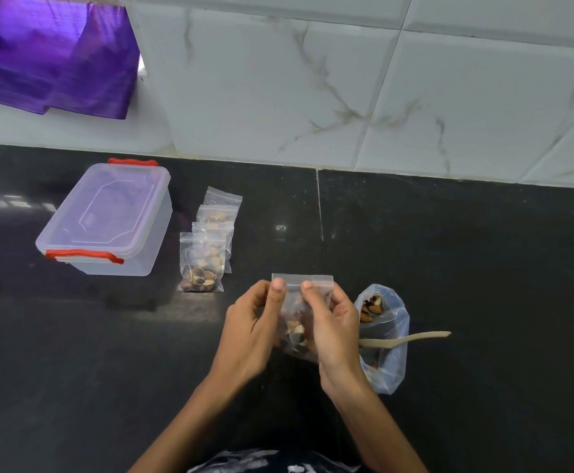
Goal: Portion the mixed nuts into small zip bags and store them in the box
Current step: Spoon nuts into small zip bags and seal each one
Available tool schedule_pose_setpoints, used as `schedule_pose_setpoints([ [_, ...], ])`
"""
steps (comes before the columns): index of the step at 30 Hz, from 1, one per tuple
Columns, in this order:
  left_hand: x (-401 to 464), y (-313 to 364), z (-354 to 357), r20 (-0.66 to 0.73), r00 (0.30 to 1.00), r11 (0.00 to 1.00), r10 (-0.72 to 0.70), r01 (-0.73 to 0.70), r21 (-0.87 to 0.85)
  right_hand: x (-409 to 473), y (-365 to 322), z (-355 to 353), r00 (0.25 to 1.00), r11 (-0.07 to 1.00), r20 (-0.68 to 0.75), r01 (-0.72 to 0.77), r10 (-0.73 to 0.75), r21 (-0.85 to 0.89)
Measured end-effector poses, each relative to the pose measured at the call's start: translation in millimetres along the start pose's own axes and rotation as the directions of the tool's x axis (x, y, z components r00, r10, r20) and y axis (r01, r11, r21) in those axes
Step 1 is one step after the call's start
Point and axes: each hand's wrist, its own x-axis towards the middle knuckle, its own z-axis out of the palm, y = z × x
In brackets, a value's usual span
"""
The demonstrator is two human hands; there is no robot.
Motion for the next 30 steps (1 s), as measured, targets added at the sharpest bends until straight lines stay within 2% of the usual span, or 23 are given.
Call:
schedule_pose_setpoints([
  [4,0,-12,1,0.014,0.998,0.990,0.062,-0.064,0.129,3,4,-1,1.000,1.000,0.013,-0.021,0.021,0.018],
  [10,4,-9,-3,-0.149,0.980,0.954,0.134,-0.087,0.286,7,9,-9,0.975,0.990,0.203,-0.064,0.089,-0.126],
  [13,6,-15,-12,-0.187,0.969,0.905,0.158,-0.066,0.420,9,12,-15,0.985,0.982,0.165,-0.011,0.043,-0.188],
  [17,10,-17,-24,-0.134,0.978,0.791,0.158,-0.045,0.610,10,11,-10,0.986,0.968,0.159,0.086,-0.049,-0.234],
  [20,13,-20,-32,-0.152,0.977,0.814,0.152,-0.036,0.580,15,14,-2,0.977,0.953,0.184,0.158,-0.111,-0.260],
  [23,13,-29,-43,-0.197,0.965,0.839,0.175,-0.041,0.543,25,16,8,0.968,0.948,0.238,0.153,-0.086,-0.281],
  [30,27,-58,-82,-0.399,0.912,0.793,0.099,0.170,0.585,62,49,58,0.934,0.945,0.358,0.118,-0.001,-0.305],
])
